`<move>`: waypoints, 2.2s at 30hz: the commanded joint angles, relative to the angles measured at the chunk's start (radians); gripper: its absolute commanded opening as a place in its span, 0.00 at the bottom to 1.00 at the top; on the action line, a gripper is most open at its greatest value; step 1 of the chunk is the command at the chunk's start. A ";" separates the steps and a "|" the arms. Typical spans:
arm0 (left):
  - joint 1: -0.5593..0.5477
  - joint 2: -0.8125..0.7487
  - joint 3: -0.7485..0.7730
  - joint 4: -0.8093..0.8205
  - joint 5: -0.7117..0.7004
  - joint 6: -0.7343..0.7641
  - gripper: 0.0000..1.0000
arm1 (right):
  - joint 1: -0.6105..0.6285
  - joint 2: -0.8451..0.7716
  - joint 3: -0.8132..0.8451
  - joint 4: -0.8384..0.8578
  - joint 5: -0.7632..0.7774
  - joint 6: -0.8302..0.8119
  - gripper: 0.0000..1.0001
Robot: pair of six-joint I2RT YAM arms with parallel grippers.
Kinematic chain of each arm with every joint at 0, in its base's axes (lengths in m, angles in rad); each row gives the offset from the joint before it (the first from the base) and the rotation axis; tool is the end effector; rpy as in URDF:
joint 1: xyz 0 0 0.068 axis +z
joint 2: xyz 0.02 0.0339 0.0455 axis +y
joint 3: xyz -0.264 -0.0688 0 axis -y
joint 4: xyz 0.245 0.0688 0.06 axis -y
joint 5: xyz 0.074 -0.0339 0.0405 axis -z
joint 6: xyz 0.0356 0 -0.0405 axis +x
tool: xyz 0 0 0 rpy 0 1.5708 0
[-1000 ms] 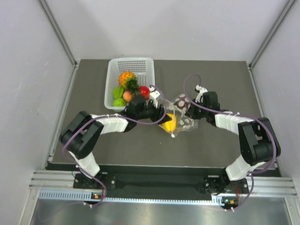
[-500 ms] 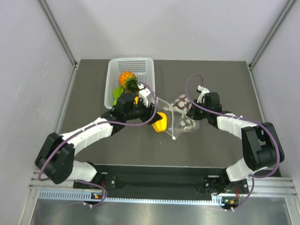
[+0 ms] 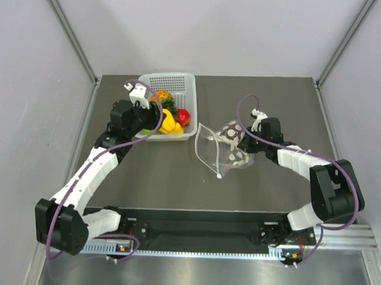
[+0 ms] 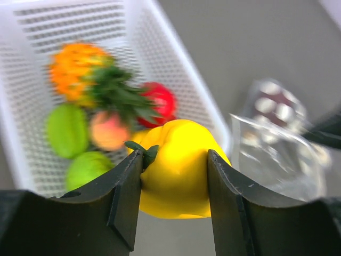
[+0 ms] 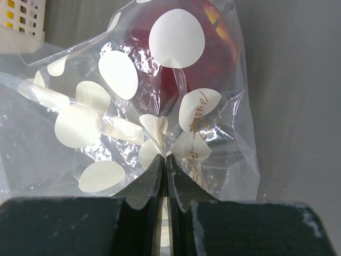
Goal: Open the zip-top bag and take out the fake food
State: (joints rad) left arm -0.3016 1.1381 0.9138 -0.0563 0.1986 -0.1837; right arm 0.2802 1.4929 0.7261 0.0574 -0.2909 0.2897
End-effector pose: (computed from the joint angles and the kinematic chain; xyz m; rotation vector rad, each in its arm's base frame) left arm 0.2520 -0.0858 0.3270 0.2505 1.8612 -0.5197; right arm 0.2850 0.0927 0.1795 -0.1450 2.3191 0.6254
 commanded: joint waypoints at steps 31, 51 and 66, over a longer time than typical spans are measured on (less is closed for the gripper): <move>0.111 0.232 -0.012 0.221 -0.123 0.007 0.99 | -0.001 -0.051 -0.016 0.012 -0.047 -0.004 0.04; -0.289 0.112 -0.165 0.259 0.124 0.053 0.96 | 0.005 -0.169 -0.031 -0.021 -0.073 0.020 0.04; -0.367 0.356 -0.190 0.498 0.171 -0.019 0.93 | 0.013 -0.241 -0.126 -0.022 -0.120 0.046 0.04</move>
State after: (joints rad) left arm -0.6529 1.4651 0.6994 0.3012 0.3553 -0.1780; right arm 0.2855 1.2911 0.6178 0.0132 -0.3878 0.3206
